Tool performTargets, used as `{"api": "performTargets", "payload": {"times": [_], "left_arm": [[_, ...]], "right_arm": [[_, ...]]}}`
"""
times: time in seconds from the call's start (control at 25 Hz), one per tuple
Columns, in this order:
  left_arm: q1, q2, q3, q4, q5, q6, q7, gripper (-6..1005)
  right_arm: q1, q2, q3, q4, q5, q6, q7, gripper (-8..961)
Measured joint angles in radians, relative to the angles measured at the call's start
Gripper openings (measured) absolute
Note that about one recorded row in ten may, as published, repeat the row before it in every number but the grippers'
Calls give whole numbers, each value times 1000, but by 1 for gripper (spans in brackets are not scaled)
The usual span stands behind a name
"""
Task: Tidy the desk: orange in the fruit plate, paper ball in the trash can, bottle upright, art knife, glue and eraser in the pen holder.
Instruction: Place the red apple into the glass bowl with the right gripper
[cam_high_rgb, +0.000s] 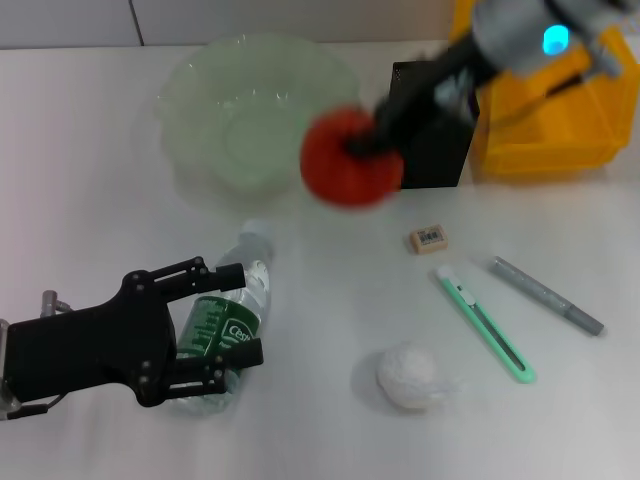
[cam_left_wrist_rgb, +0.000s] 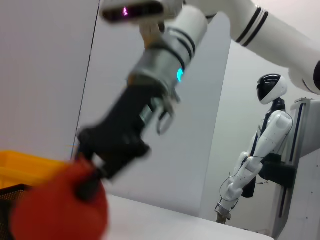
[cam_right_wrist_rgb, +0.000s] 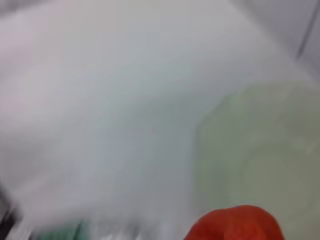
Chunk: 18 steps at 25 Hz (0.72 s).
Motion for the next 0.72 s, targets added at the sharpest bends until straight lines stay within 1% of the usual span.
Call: {"api": "performTargets", "payload": {"times": [0.08, 0.16, 0.28, 0.36, 0.44, 0.56, 0.72], "left_arm": [[0, 0, 0, 0, 0, 0, 0, 797], [-4, -1, 1, 0, 0, -1, 0, 797], [-7, -2, 1, 0, 0, -2, 0, 797], [-12, -7, -1, 0, 0, -2, 0, 797], [-13, -9, -2, 0, 0, -3, 0, 797], [-14, -12, -4, 0, 0, -4, 0, 797], [-14, -13, -4, 0, 0, -4, 0, 797]], "right_arm": [[32, -1, 53, 17, 1, 59, 5, 145], [79, -1, 79, 87, 2, 155, 11, 127], [151, -1, 83, 236, 2, 324, 9, 105], [195, -1, 84, 338, 14, 453, -8, 90], [235, -1, 84, 440, 69, 585, -68, 144], [241, -1, 85, 459, 113, 617, -113, 224], [230, -1, 85, 441, 152, 629, -144, 317]]}}
